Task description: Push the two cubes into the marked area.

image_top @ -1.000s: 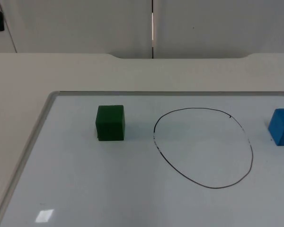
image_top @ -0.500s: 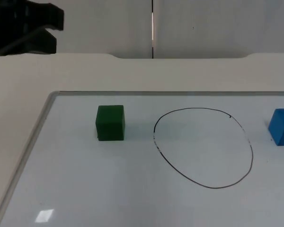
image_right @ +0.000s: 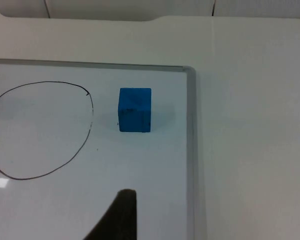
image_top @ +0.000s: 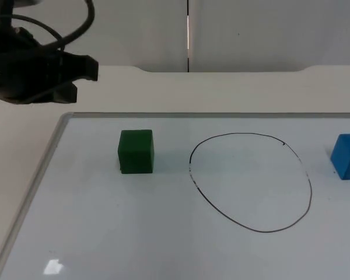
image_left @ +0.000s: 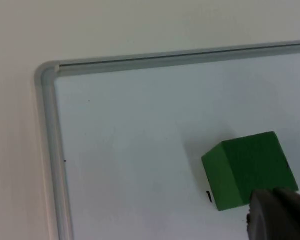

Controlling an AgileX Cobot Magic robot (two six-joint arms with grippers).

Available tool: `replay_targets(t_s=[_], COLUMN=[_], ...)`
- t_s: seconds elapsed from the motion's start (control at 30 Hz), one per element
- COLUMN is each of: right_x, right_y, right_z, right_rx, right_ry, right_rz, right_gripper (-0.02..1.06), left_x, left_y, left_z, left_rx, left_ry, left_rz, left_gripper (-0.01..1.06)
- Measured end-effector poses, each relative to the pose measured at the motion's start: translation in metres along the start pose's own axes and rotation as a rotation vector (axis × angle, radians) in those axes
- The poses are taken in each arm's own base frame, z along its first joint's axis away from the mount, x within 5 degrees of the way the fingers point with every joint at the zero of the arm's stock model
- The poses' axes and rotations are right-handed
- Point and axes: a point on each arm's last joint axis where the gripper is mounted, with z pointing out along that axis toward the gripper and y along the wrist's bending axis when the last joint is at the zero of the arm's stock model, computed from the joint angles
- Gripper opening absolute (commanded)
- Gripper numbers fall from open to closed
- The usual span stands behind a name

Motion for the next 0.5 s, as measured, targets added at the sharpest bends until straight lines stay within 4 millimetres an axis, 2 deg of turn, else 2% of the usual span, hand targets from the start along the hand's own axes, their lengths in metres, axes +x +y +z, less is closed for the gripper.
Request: replay_targets(t_s=[0.2, 0.5], right_x=[0.000, 0.000], right_y=[0.000, 0.000], right_z=[0.000, 0.000], right_rx=[0.000, 0.000], right_ry=[0.000, 0.000], right_rz=[0.000, -0.004], right_gripper=[1.05, 1.05], left_x=[0.001, 0.009], left_y=[0.004, 0.011], left_z=[0.015, 0.049], left_rx=[-0.020, -0.045], left_ry=[0.018, 0.094], left_rz=[-0.011, -0.028], left_gripper=[0.02, 0.02])
